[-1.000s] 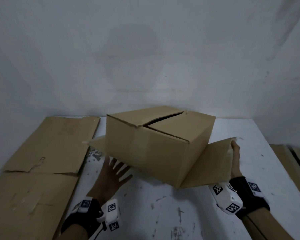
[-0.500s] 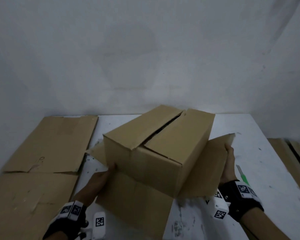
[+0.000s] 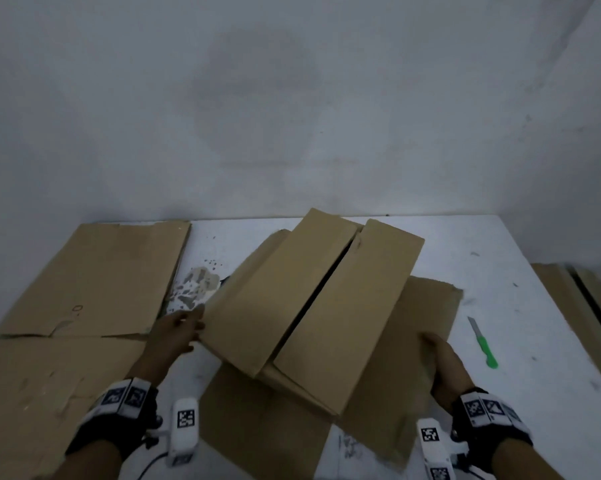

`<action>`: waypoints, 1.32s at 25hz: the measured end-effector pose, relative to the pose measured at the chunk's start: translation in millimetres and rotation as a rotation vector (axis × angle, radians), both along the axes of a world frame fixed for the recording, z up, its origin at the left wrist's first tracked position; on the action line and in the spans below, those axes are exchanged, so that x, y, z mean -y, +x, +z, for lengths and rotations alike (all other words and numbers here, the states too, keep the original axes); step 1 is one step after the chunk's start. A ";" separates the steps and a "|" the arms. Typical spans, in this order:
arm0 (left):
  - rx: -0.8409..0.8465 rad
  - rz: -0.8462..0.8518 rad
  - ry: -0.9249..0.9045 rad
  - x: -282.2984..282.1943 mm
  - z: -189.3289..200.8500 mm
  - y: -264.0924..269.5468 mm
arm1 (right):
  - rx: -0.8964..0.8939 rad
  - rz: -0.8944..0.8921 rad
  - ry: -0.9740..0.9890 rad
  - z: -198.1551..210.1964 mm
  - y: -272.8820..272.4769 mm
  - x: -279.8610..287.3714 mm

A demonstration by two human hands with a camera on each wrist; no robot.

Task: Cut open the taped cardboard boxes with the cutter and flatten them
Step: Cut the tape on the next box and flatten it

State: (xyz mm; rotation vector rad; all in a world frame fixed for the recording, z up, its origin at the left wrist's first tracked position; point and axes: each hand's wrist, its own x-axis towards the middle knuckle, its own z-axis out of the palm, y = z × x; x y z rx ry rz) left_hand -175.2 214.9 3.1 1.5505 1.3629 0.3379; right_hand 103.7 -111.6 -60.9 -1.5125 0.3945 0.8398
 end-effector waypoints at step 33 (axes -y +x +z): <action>-0.204 -0.844 0.021 -14.8 69.3 136.4 | 1.530 1.275 -0.405 102.9 3.3 -113.0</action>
